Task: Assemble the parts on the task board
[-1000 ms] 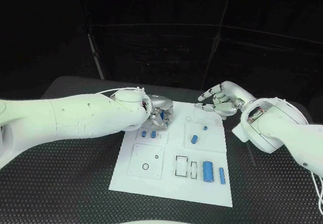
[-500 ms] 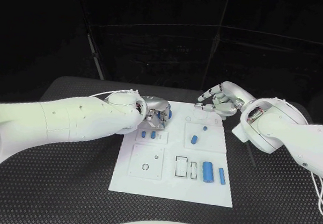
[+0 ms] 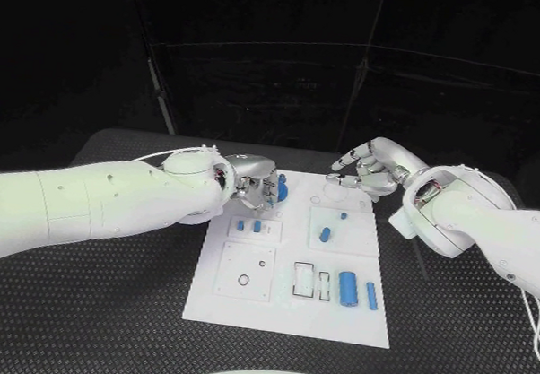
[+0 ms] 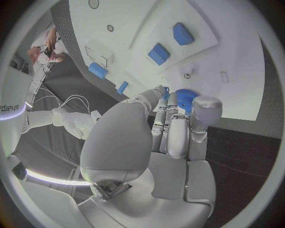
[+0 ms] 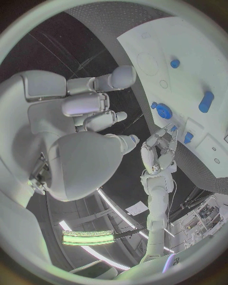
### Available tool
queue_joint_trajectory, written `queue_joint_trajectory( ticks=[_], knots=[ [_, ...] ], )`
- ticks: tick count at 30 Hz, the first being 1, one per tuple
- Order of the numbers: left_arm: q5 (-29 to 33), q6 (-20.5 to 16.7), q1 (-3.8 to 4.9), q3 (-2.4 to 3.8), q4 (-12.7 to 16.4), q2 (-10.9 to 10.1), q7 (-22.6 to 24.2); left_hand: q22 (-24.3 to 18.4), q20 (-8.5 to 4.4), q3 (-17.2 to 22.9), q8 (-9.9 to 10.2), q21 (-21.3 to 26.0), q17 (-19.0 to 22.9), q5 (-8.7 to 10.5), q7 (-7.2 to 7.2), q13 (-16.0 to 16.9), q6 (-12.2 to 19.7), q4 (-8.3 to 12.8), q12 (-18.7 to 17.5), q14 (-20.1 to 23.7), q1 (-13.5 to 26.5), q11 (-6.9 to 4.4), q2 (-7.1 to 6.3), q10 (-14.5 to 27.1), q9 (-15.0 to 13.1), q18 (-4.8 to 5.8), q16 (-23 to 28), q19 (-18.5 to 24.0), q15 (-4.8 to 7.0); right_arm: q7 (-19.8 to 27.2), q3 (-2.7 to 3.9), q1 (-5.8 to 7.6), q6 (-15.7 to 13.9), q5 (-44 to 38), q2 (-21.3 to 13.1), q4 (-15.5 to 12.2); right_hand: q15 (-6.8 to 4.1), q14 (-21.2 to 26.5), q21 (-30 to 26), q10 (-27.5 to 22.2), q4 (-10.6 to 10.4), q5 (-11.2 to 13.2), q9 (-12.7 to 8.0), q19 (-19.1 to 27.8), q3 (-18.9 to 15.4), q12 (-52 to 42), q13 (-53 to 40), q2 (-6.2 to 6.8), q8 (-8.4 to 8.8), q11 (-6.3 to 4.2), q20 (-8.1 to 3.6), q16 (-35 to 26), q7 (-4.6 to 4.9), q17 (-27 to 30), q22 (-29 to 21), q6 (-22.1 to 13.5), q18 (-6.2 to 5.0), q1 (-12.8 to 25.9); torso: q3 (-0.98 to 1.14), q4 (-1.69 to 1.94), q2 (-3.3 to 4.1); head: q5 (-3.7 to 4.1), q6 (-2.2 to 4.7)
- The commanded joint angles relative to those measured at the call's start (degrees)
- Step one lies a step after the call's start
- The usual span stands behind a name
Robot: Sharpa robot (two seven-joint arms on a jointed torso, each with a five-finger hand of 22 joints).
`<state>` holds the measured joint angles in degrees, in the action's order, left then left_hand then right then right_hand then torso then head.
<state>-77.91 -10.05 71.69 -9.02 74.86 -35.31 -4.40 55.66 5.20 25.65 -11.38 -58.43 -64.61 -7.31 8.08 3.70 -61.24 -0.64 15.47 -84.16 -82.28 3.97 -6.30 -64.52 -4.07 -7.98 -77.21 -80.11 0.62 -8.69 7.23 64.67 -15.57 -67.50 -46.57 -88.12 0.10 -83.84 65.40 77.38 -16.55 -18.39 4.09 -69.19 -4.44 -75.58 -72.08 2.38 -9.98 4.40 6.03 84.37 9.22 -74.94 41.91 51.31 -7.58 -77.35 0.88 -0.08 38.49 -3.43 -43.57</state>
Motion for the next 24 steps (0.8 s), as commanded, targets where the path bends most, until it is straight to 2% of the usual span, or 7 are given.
queue_joint_trajectory(
  ticks=[1,7,11,16,24],
  knots=[
    [0.57,-1.45,0.08,0.16,0.88,-1.01,0.41,0.25,-0.27,0.44,0.37,-0.31,0.02,-0.07,0.05,0.06,-0.29,0.21,-0.53,-1.32,0.43,0.16,-0.11,-0.57,0.01,0.90,-0.27,-0.04,0.13,0.63,0.03,0.09,-0.54,0.07,-0.04,-0.02,-0.40,-3.68,-0.22,-0.19,0.01,-0.30,0.01,0.25,-0.35,-0.04,-0.09,-0.53,-0.36,-0.27,-0.28,-0.31,-0.15,-3.82,-0.10,0.05,-0.80,0.06,0.00,0.01,0.01,-0.07,-0.05],
    [0.60,-0.39,0.06,0.24,1.77,-3.32,-0.36,0.36,-0.24,0.53,0.50,-0.38,0.15,-0.03,0.08,0.08,-0.40,0.28,-0.73,-1.30,0.68,0.20,-0.26,-0.73,-0.01,0.91,-0.24,-0.03,0.10,0.62,0.03,0.06,-0.52,0.07,-0.19,0.02,-0.40,-3.68,-0.22,-0.19,0.01,-0.30,0.01,0.25,-0.35,-0.04,-0.09,-0.53,-0.36,-0.27,-0.28,-0.31,-0.15,-3.82,-0.10,0.05,-0.80,0.06,0.05,-0.04,-0.02,-0.14,0.00],
    [1.25,-0.23,0.05,0.24,1.51,-3.99,-0.65,0.47,-0.22,0.59,0.68,-0.45,0.23,-0.01,0.09,0.08,-0.38,0.37,-0.96,-1.29,0.86,0.22,-0.45,-0.78,0.01,0.92,-0.23,-0.02,0.07,0.63,0.03,0.04,-0.51,0.07,-0.18,0.06,-0.40,-3.68,-0.22,-0.19,0.01,-0.30,0.01,0.25,-0.35,-0.04,-0.09,-0.53,-0.36,-0.27,-0.28,-0.31,-0.15,-3.82,-0.10,0.05,-0.80,0.06,0.04,-0.04,0.04,-0.21,0.01],
    [2.02,0.12,0.04,0.24,0.84,-4.24,-0.71,0.51,-0.19,0.69,0.93,-0.45,0.27,0.00,0.15,0.08,-0.31,0.54,-1.23,-1.28,1.00,0.26,-0.68,-0.82,0.04,0.92,-0.25,0.02,0.04,0.67,0.02,-0.01,-0.47,0.07,-0.11,0.12,-0.40,-3.68,-0.22,-0.19,0.01,-0.30,0.01,0.25,-0.35,-0.04,-0.09,-0.53,-0.36,-0.27,-0.28,-0.31,-0.15,-3.82,-0.10,0.05,-0.80,0.06,-0.01,-0.16,0.03,-0.38,0.01],
    [2.80,0.93,-0.04,0.22,0.15,-3.70,-0.97,0.63,-0.15,0.73,1.17,-0.53,0.37,0.02,0.19,0.09,-0.26,0.67,-1.50,-1.26,1.21,0.31,-0.94,-0.89,0.06,0.93,-0.24,0.05,0.00,0.65,0.02,-0.04,-0.45,0.07,-0.14,0.08,-0.40,-3.68,-0.22,-0.19,0.01,-0.30,0.01,0.25,-0.35,-0.04,-0.09,-0.53,-0.36,-0.27,-0.28,-0.31,-0.15,-3.82,-0.10,0.05,-0.80,0.06,0.03,-0.15,0.11,-0.38,0.00]
  ],
)
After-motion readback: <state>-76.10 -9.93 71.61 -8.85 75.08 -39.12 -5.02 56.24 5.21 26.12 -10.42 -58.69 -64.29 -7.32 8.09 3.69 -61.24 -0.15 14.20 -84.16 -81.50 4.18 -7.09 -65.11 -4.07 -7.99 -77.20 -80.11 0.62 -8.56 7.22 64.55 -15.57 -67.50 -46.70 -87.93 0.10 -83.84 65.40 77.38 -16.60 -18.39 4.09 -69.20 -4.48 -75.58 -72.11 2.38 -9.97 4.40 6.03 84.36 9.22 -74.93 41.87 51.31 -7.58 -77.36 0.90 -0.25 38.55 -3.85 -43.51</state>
